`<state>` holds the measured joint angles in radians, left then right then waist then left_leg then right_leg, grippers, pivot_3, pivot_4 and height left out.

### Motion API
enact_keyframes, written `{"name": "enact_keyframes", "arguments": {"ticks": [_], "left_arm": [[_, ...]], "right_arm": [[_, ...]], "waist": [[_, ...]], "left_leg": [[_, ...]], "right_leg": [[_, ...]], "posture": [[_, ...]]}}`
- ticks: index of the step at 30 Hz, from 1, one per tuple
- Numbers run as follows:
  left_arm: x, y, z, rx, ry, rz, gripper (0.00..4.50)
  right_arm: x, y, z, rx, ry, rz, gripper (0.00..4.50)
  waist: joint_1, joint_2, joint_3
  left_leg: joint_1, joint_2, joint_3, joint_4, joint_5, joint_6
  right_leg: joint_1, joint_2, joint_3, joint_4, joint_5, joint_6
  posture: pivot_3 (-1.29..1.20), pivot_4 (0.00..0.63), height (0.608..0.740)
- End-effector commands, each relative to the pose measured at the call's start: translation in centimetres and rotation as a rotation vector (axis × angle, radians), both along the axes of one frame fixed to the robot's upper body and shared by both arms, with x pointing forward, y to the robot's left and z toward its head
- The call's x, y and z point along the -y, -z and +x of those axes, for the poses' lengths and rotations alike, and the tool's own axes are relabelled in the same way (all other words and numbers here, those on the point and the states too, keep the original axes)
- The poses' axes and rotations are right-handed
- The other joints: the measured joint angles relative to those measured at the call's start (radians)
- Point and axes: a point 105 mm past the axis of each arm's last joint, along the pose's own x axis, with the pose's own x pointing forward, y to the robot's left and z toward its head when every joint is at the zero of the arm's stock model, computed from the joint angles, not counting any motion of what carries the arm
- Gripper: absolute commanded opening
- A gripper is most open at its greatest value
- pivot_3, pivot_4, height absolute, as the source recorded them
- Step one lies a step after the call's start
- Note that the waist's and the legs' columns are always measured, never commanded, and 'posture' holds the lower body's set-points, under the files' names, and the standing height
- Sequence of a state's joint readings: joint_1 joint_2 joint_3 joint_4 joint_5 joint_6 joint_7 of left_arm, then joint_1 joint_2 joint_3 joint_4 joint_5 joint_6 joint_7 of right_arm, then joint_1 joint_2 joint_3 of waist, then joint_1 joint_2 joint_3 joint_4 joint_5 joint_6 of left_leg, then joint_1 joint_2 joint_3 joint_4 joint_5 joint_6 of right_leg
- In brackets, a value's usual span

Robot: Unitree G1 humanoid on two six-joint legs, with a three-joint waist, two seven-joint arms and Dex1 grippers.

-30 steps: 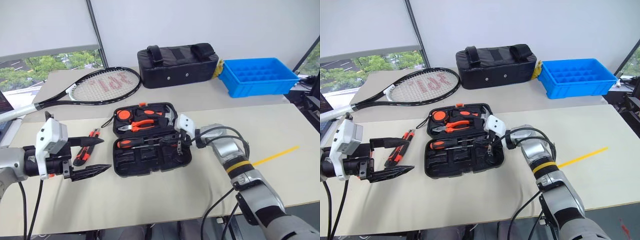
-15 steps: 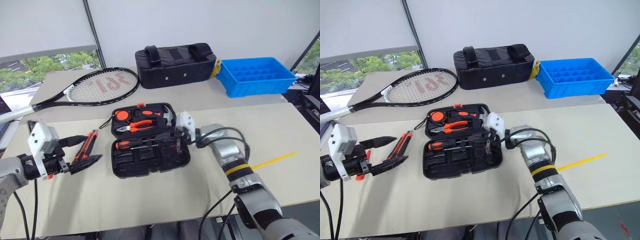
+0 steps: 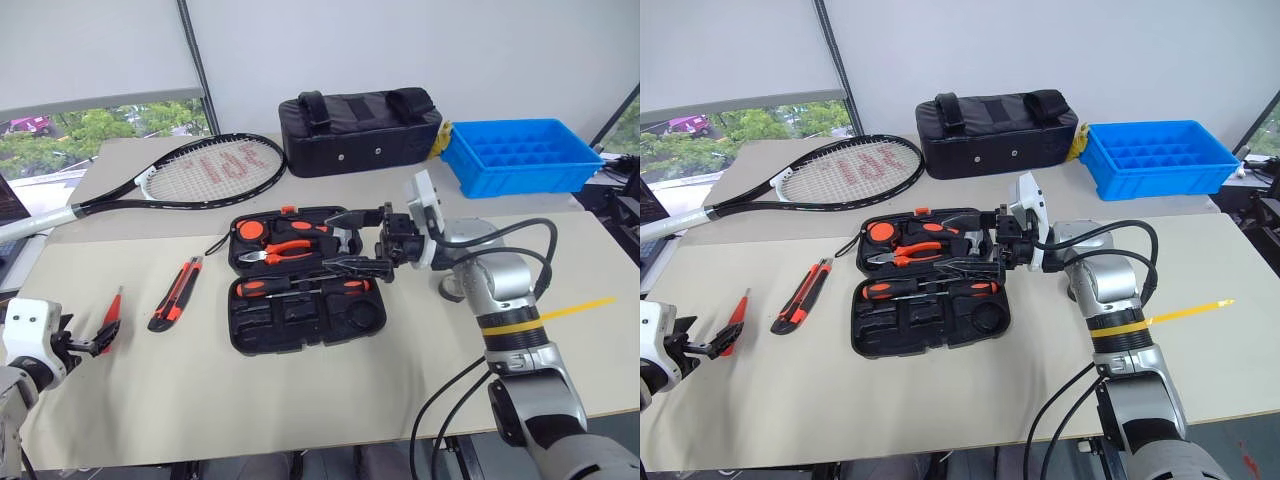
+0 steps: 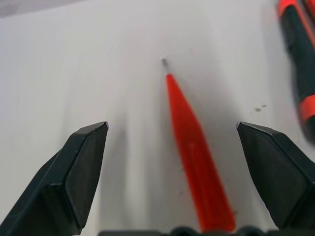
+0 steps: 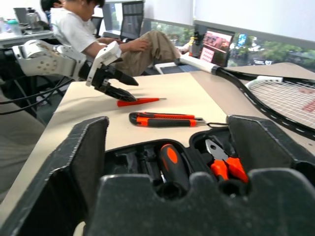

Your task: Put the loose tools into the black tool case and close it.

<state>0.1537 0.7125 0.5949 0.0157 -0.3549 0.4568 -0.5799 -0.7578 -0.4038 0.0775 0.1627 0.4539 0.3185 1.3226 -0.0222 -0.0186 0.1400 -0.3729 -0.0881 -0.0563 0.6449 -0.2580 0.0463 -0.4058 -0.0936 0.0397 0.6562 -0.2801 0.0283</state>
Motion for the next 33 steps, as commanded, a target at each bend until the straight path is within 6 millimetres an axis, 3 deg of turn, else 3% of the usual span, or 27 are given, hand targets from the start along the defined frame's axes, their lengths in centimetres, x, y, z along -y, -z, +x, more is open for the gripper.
{"name": "enact_keyframes", "arguments": {"ticks": [1,6,9,14,18,23,25,27,30,33], "left_arm": [[-0.7,0.2,-0.1,0.007,-0.063,-0.029,4.50],[0.5,2.5,-0.6,-0.104,-0.018,-0.116,4.50],[0.7,2.8,-0.5,-0.107,-0.018,-0.149,3.80],[0.5,3.0,-0.3,-0.107,-0.019,-0.143,1.80],[1.0,0.0,1.2,0.055,0.068,-0.069,0.46],[2.8,-4.3,2.8,0.279,0.190,-0.051,0.45],[4.1,-7.0,3.8,0.389,0.261,-0.042,0.45],[7.2,-9.0,4.7,0.432,0.434,-0.039,0.45],[12.0,-9.4,4.9,0.365,0.710,0.004,0.45],[15.7,-8.4,4.8,0.238,0.935,0.061,0.45]], "right_arm": [[0.0,-0.9,-0.7,0.100,-0.049,-0.042,4.43],[-0.2,-1.0,-0.8,0.125,-0.067,-0.047,4.43],[-0.1,-1.0,-0.7,0.174,-0.062,-0.064,4.50],[0.1,-0.7,-0.5,0.179,-0.068,-0.077,4.50],[0.5,-0.4,-0.4,0.174,-0.059,-0.086,4.50],[1.2,-0.4,-0.3,0.148,-0.034,-0.083,4.50],[1.9,-0.1,-0.2,0.134,-0.015,-0.093,4.50],[2.8,0.1,-0.2,0.120,0.011,-0.087,4.50],[4.0,0.8,-0.2,0.105,0.049,-0.106,4.50],[5.2,1.6,-0.2,0.103,0.090,-0.154,4.50]], "waist": [[0.001,0.000,0.000],[0.001,0.000,0.000],[0.004,0.000,0.000],[0.006,0.000,0.000],[0.007,0.000,0.000],[0.008,-0.001,0.000],[0.010,-0.001,0.000],[0.011,-0.002,0.000],[0.010,-0.003,-0.001],[0.008,-0.002,-0.001]], "left_leg": [[0.000,0.000,0.000,0.000,0.000,0.000],[0.000,0.000,0.000,0.000,0.000,0.000],[0.000,0.000,0.000,0.000,0.000,0.000],[0.002,0.000,0.000,0.000,0.000,0.000],[0.002,0.000,0.000,0.000,0.000,0.000],[0.001,0.000,0.000,0.000,0.000,0.000],[0.000,0.000,0.000,0.000,0.000,0.000],[-0.001,0.000,0.000,0.001,0.000,0.000],[-0.003,0.000,0.000,0.001,0.000,-0.001],[-0.004,0.000,0.000,0.001,0.000,-0.001]], "right_leg": [[0.000,0.000,0.000,0.000,0.000,0.000],[0.000,0.000,0.000,0.001,0.000,0.000],[0.000,0.000,0.000,0.001,0.000,0.000],[0.000,-0.001,0.000,0.000,0.000,0.000],[0.000,-0.001,0.000,0.000,0.000,0.000],[0.000,-0.001,0.000,-0.001,0.000,-0.001],[0.001,-0.002,0.000,-0.001,0.001,-0.001],[0.000,-0.002,-0.001,-0.001,0.001,-0.001],[0.000,-0.002,-0.001,-0.001,0.001,-0.001],[0.000,-0.002,-0.001,-0.001,0.001,-0.001]], "posture": [[0.00,0.150,0.740],[0.00,0.150,0.740],[0.00,0.150,0.740],[0.00,0.150,0.740],[0.00,0.150,0.740],[0.00,0.150,0.740],[0.00,0.150,0.740],[0.00,0.150,0.740],[0.00,0.150,0.740],[0.00,0.150,0.740]]}}
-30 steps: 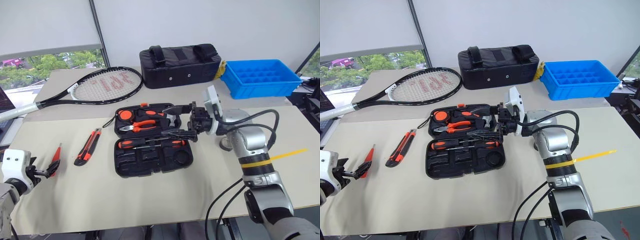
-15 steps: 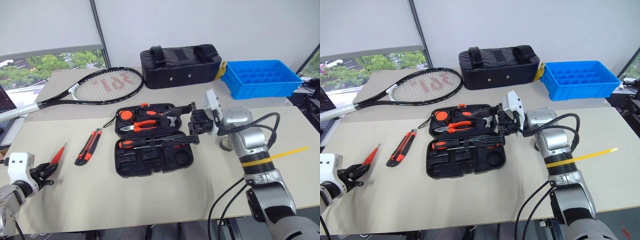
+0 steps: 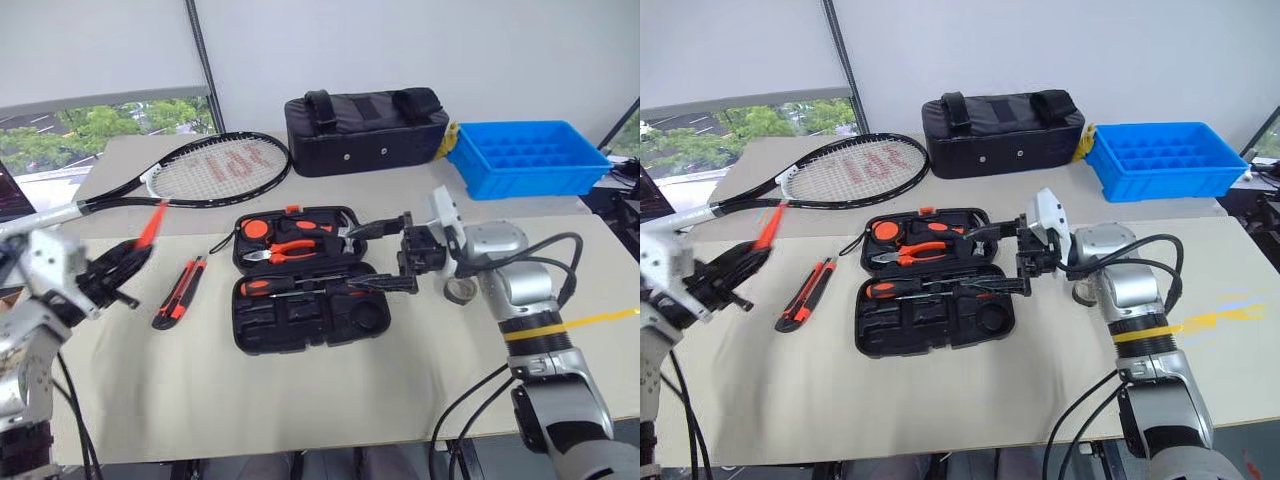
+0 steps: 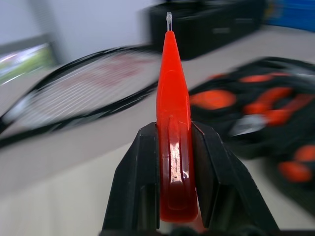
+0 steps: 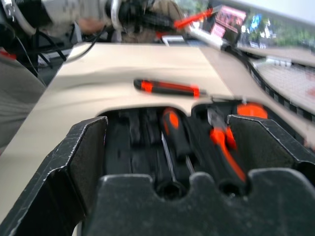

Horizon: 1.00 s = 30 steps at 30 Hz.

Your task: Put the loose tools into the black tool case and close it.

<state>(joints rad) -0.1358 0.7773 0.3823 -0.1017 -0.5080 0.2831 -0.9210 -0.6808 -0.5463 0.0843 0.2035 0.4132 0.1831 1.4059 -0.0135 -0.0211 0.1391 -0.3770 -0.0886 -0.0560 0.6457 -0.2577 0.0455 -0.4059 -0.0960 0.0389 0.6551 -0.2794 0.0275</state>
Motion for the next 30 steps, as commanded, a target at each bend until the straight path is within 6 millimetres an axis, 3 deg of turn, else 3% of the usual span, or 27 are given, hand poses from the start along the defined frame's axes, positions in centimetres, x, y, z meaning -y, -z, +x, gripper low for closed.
{"name": "enact_keyframes", "arguments": {"ticks": [1,4,9,20,24,26,30], "left_arm": [[4.1,1.0,-0.4,-0.083,0.233,0.141,0.45],[7.0,3.4,-0.8,-0.188,0.387,0.293,0.45],[9.3,5.3,-0.3,-0.216,0.461,0.358,0.45],[8.9,7.1,0.6,-0.240,0.465,0.485,0.45],[9.7,7.5,1.3,-0.218,0.489,0.502,0.45],[10.1,7.7,1.2,-0.225,0.510,0.500,1.45],[10.5,8.1,1.1,-0.229,0.528,0.487,2.92]], "right_arm": [[1.4,-0.8,-0.1,0.062,0.048,-0.017,4.50],[2.2,-0.9,-0.3,0.061,0.074,0.003,4.50],[2.4,-1.2,-1.0,0.062,0.086,0.021,4.50],[2.9,-1.2,-1.5,0.061,0.130,0.008,4.50],[2.9,-1.2,-1.4,0.066,0.136,0.007,4.50],[2.9,-1.3,-1.4,0.070,0.139,0.008,4.50],[3.0,-1.4,-1.4,0.073,0.143,0.006,4.50]], "waist": [[-0.003,0.000,0.000],[-0.010,0.000,0.000],[-0.013,0.000,0.000],[0.001,0.000,0.000],[0.001,0.000,0.000],[0.001,0.000,0.000],[0.000,0.000,0.000]], "left_leg": [[0.000,0.000,0.000,0.000,0.000,0.000],[0.000,0.000,0.000,-0.001,0.000,0.000],[-0.001,0.000,0.000,-0.001,-0.001,0.000],[-0.001,0.000,0.000,0.001,-0.001,0.001],[-0.001,0.000,0.000,0.002,-0.001,0.001],[-0.001,0.000,0.000,0.003,-0.001,0.001],[-0.001,0.000,0.000,0.004,-0.001,0.001]], "right_leg": [[0.000,0.000,0.000,0.000,0.000,0.000],[-0.001,0.002,0.000,0.000,0.000,0.000],[-0.003,0.004,0.001,0.001,0.000,0.000],[-0.003,0.004,0.000,0.001,0.000,0.000],[-0.002,0.004,0.000,0.001,0.000,0.000],[-0.002,0.004,0.000,0.002,0.000,0.000],[-0.002,0.004,0.000,0.002,0.000,0.000]], "posture": [[0.00,0.150,0.740],[0.00,0.150,0.740],[0.00,0.150,0.740],[0.00,0.150,0.740],[0.00,0.150,0.740],[0.00,0.150,0.740],[0.00,0.150,0.740]]}}
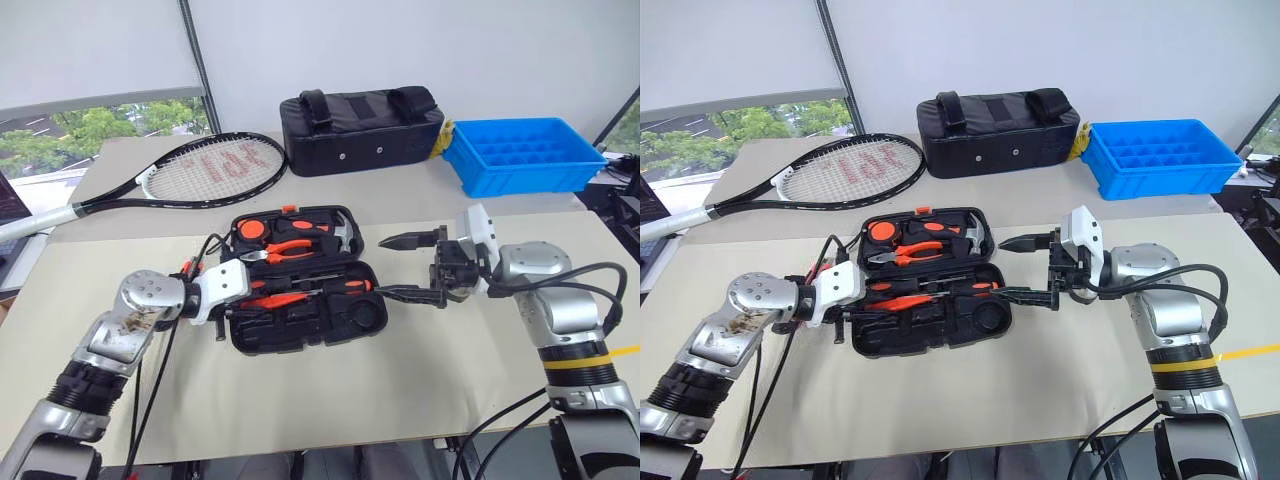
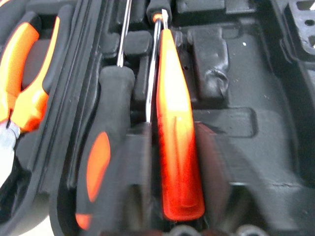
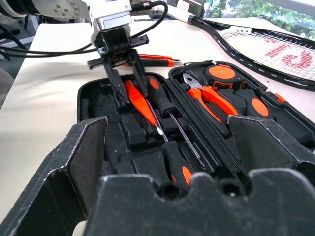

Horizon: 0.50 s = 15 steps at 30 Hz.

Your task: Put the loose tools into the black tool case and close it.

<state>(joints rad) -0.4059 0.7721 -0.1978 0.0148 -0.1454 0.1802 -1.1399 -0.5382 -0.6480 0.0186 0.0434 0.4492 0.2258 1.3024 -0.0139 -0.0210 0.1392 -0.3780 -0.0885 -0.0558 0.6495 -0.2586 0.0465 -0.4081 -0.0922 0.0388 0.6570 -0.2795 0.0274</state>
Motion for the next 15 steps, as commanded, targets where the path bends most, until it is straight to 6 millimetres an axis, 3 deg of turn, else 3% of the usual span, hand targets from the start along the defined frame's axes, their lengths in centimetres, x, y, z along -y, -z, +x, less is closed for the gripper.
{"name": "enact_keyframes", "arguments": {"ticks": [1,5,7,11,15], "left_arm": [[0.5,0.6,-0.4,-0.025,0.028,0.003,3.30],[0.4,0.6,-0.4,-0.026,0.021,0.013,4.45],[0.3,0.5,-0.3,-0.024,0.018,0.017,4.45],[0.9,-2.8,1.0,0.068,-0.015,-0.117,4.45],[1.3,-5.5,0.7,0.094,-0.010,-0.255,4.45]], "right_arm": [[0.2,-1.6,-0.3,0.059,0.000,0.014,4.50],[0.1,-1.6,-0.2,0.062,0.001,0.016,4.50],[0.0,-1.7,-0.2,0.064,0.001,0.017,4.50],[-0.1,-1.7,-0.2,0.068,0.000,0.016,4.50],[0.1,-1.6,-0.2,0.065,0.003,0.013,4.50]], "waist": [[0.000,0.000,0.000],[0.001,0.000,0.000],[0.002,0.000,0.000],[0.002,0.000,0.000],[0.002,0.000,0.000]], "left_leg": [[0.000,0.000,0.000,0.000,0.000,0.000],[0.000,0.000,0.000,0.001,0.000,0.000],[0.000,0.000,0.000,0.001,0.000,0.000],[0.000,0.000,0.000,0.004,0.000,0.000],[-0.002,0.000,-0.001,0.010,-0.001,0.001]], "right_leg": [[0.000,0.000,0.000,0.000,0.000,0.000],[0.000,0.000,0.000,0.001,0.000,0.000],[0.000,0.000,0.000,0.001,0.000,0.000],[0.001,0.000,0.000,0.002,0.000,0.000],[0.001,0.000,0.000,0.005,0.000,0.000]], "posture": [[0.00,0.150,0.740],[0.00,0.150,0.740],[0.00,0.150,0.740],[0.00,0.150,0.740],[0.00,0.150,0.740]]}}
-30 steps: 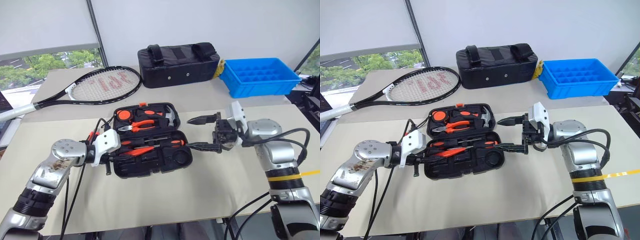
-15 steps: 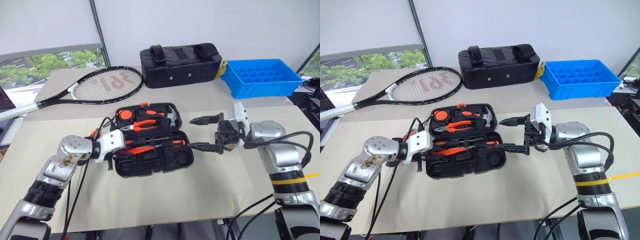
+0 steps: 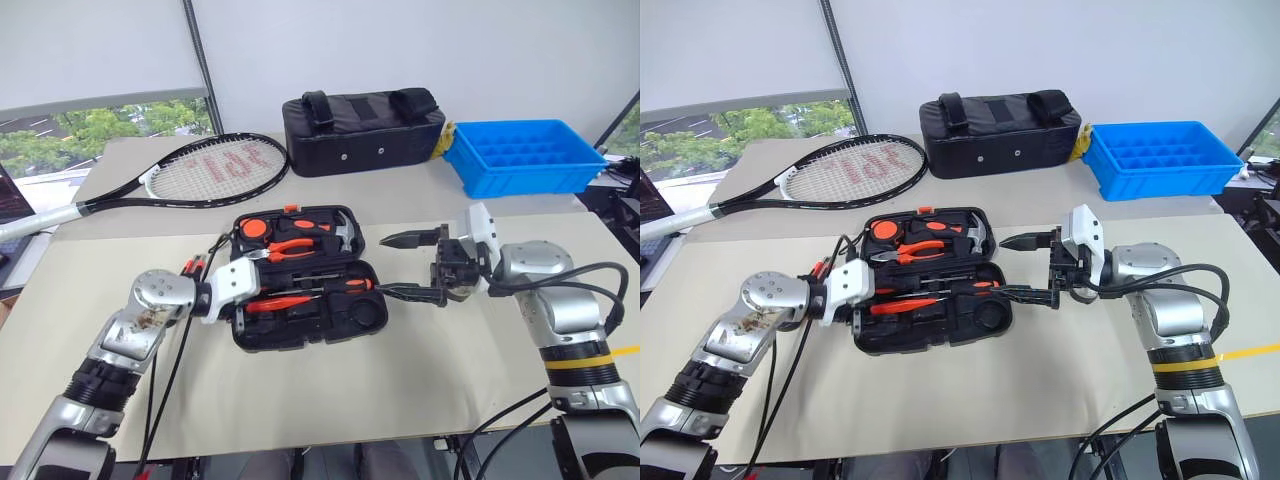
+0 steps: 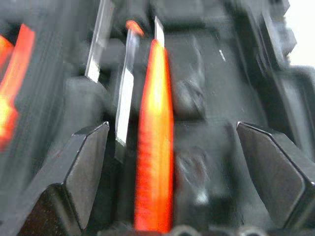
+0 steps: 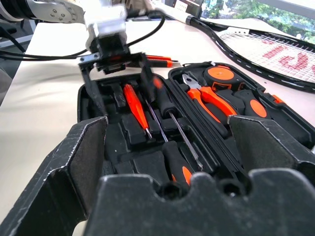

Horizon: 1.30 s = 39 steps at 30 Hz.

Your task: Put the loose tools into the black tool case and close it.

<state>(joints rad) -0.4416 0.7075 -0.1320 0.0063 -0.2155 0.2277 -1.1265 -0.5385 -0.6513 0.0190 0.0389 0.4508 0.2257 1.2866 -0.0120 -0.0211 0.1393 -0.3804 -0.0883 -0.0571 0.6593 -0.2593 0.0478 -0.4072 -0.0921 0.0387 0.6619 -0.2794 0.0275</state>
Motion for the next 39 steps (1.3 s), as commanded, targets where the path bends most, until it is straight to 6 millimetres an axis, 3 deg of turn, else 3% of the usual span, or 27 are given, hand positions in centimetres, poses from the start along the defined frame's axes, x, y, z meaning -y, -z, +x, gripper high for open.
{"name": "enact_keyframes", "arguments": {"ticks": [1,3,5,10,14,19,39], "left_arm": [[0.5,-4.3,-0.5,0.064,0.016,-0.186,4.45],[0.6,-5.5,-0.9,0.058,0.015,-0.281,3.92],[0.6,-5.2,-0.9,0.062,-0.004,-0.278,3.36],[1.5,-2.2,1.5,0.140,-0.230,-0.283,1.46],[3.2,1.2,0.8,0.088,-0.282,-0.269,0.05],[3.2,4.3,0.7,0.071,-0.319,-0.183,0.05],[2.3,9.9,1.1,0.110,-0.304,0.080,0.05]], "right_arm": [[0.0,-1.4,-0.3,0.058,-0.009,0.011,4.50],[0.0,-1.4,-0.3,0.058,-0.008,0.012,4.50],[-0.1,-1.3,-0.3,0.059,-0.008,0.014,4.50],[-0.3,-1.2,-0.3,0.062,-0.009,0.020,4.50],[-0.4,-1.2,-0.4,0.067,-0.007,0.026,4.50],[-0.2,-0.9,-0.5,0.066,0.001,0.024,4.50],[0.0,-0.9,-0.5,0.076,0.019,0.026,4.50]], "waist": [[-0.001,0.000,0.000],[-0.002,0.000,0.000],[-0.002,0.000,0.000],[0.001,0.000,0.000],[0.001,0.000,0.000],[0.003,0.000,0.000],[0.005,0.005,-0.003]], "left_leg": [[0.000,0.000,0.000,0.000,0.000,0.000],[0.000,0.000,0.000,0.001,0.000,0.001],[0.000,0.000,0.000,0.001,0.000,0.001],[0.001,0.000,0.000,0.001,0.000,0.000],[0.001,0.000,0.001,0.001,0.000,0.001],[0.001,0.000,0.000,0.001,0.000,0.000],[0.017,0.000,0.001,0.001,-0.001,0.001]], "right_leg": [[0.000,0.000,0.000,0.000,0.000,0.000],[0.000,0.000,0.000,0.000,0.000,0.000],[0.000,0.000,0.000,0.000,0.000,0.000],[0.002,0.000,0.000,0.000,0.000,0.000],[0.002,0.000,0.001,0.000,0.000,0.000],[0.002,0.000,0.002,0.000,0.000,0.000],[0.019,-0.001,0.001,-0.004,0.000,0.000]], "posture": [[0.00,0.150,0.740],[0.00,0.150,0.740],[0.00,0.150,0.740],[0.00,0.150,0.740],[0.00,0.150,0.740],[0.00,0.150,0.740],[0.00,0.150,0.740]]}}
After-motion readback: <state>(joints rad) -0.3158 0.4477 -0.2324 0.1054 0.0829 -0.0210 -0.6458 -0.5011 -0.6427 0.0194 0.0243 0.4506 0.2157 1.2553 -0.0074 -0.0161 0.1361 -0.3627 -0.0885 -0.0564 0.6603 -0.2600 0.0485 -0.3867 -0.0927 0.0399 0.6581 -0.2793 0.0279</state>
